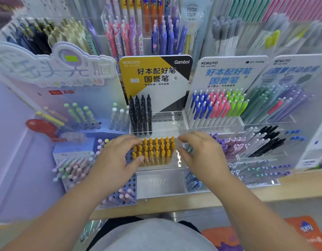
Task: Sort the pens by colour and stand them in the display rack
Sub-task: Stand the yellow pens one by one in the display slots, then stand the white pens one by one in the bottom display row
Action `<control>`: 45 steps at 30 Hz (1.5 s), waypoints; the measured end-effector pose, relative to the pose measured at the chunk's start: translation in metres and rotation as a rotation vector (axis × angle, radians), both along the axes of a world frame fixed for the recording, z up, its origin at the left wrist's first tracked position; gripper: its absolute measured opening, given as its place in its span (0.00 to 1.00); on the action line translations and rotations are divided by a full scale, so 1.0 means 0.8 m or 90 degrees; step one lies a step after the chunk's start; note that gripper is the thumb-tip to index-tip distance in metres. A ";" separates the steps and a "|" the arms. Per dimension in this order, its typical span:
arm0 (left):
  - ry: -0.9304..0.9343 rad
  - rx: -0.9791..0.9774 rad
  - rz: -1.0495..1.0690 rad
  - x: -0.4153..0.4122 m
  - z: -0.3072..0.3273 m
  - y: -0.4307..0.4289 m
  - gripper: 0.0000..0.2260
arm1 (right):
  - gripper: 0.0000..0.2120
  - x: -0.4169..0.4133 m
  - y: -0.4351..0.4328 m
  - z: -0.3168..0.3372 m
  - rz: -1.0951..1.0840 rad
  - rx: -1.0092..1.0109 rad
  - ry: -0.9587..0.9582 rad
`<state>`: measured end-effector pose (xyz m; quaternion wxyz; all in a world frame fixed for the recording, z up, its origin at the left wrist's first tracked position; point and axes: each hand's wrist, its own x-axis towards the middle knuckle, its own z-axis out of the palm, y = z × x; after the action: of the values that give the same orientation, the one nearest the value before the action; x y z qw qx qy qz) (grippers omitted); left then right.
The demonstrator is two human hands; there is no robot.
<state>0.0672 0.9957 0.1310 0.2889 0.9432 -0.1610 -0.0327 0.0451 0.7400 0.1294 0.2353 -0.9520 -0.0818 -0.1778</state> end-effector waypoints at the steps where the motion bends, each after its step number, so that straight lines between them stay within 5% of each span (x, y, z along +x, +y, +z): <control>1: -0.004 -0.003 -0.011 -0.003 0.002 0.005 0.18 | 0.12 -0.009 -0.002 0.001 -0.024 0.024 0.000; 7: -0.063 -0.120 -0.077 -0.032 0.016 0.033 0.07 | 0.12 -0.108 0.005 -0.006 -0.221 0.166 0.050; 12: 0.086 -0.212 -0.194 -0.073 -0.006 0.051 0.09 | 0.11 -0.241 0.039 -0.027 -0.437 0.312 0.125; 19: 0.346 -0.143 -0.328 -0.147 -0.068 0.009 0.06 | 0.11 -0.431 0.083 -0.071 -0.639 0.439 0.203; 26: 0.393 -0.100 -0.439 -0.211 -0.080 -0.168 0.15 | 0.08 -0.584 0.058 -0.102 -0.831 0.560 0.196; 28: 0.380 -0.087 -0.482 -0.236 -0.080 -0.237 0.06 | 0.07 -0.618 0.029 -0.114 -0.873 0.596 0.195; 36: 0.398 -0.063 -0.501 -0.318 -0.084 -0.480 0.04 | 0.02 -0.691 -0.187 -0.133 -0.867 0.746 0.209; 45: 0.413 0.048 -0.440 -0.345 -0.099 -0.658 0.02 | 0.02 -0.662 -0.525 -0.064 -0.775 0.721 0.095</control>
<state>-0.2087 0.4692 0.0516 0.2621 0.7853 -0.3652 -0.4257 -0.4846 0.3200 0.0781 0.5461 -0.5768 0.5645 -0.2244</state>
